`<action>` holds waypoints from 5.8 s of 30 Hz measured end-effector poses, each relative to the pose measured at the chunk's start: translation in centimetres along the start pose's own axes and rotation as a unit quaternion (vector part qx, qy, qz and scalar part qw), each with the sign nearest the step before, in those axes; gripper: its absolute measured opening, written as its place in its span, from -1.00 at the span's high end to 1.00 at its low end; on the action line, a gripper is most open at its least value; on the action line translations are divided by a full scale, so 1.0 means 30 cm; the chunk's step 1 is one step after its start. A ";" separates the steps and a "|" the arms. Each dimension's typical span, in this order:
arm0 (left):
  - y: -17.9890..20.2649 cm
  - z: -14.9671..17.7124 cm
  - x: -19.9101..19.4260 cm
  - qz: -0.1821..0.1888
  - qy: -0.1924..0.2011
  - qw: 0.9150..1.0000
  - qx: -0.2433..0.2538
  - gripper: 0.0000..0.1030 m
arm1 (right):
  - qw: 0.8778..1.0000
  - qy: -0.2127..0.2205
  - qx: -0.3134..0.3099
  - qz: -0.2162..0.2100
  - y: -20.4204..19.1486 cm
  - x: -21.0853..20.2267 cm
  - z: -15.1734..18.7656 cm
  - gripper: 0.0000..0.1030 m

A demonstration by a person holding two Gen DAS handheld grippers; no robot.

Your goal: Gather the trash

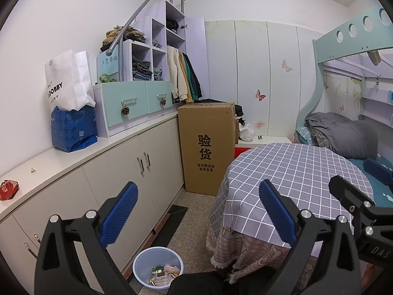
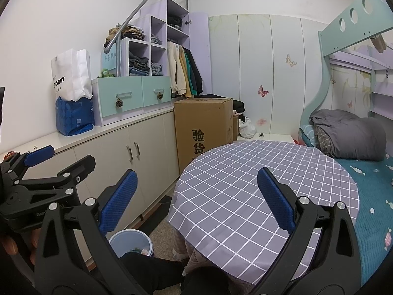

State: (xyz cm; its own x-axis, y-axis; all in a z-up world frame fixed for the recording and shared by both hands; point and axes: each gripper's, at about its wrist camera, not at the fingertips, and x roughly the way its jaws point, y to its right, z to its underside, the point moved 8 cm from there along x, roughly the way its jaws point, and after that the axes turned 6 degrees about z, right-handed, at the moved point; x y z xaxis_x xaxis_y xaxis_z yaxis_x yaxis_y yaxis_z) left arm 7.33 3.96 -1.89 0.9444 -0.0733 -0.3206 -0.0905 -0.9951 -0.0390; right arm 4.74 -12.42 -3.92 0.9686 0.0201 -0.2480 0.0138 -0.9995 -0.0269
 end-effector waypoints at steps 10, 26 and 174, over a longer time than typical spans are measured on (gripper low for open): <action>-0.005 0.005 0.003 0.002 -0.002 1.000 0.001 -0.88 | 1.000 -0.002 0.001 -0.001 0.001 -0.004 0.010 -0.86; -0.005 0.013 0.011 0.004 -0.004 1.000 0.002 -0.88 | 1.000 -0.003 0.000 -0.001 -0.004 -0.004 0.010 -0.86; 0.662 0.227 1.117 0.062 -0.302 0.951 -0.011 -0.92 | 0.938 -0.325 -0.104 -0.063 0.752 0.980 0.286 -0.88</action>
State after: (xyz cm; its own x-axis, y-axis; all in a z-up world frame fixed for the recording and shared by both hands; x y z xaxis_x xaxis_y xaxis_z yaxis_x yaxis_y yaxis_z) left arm 35.04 -17.81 -19.86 0.5719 -0.1454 -0.8073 -0.1761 -0.9830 0.0523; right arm 31.41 -34.18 -20.12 0.6004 0.0799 -0.7957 0.2319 -0.9696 0.0776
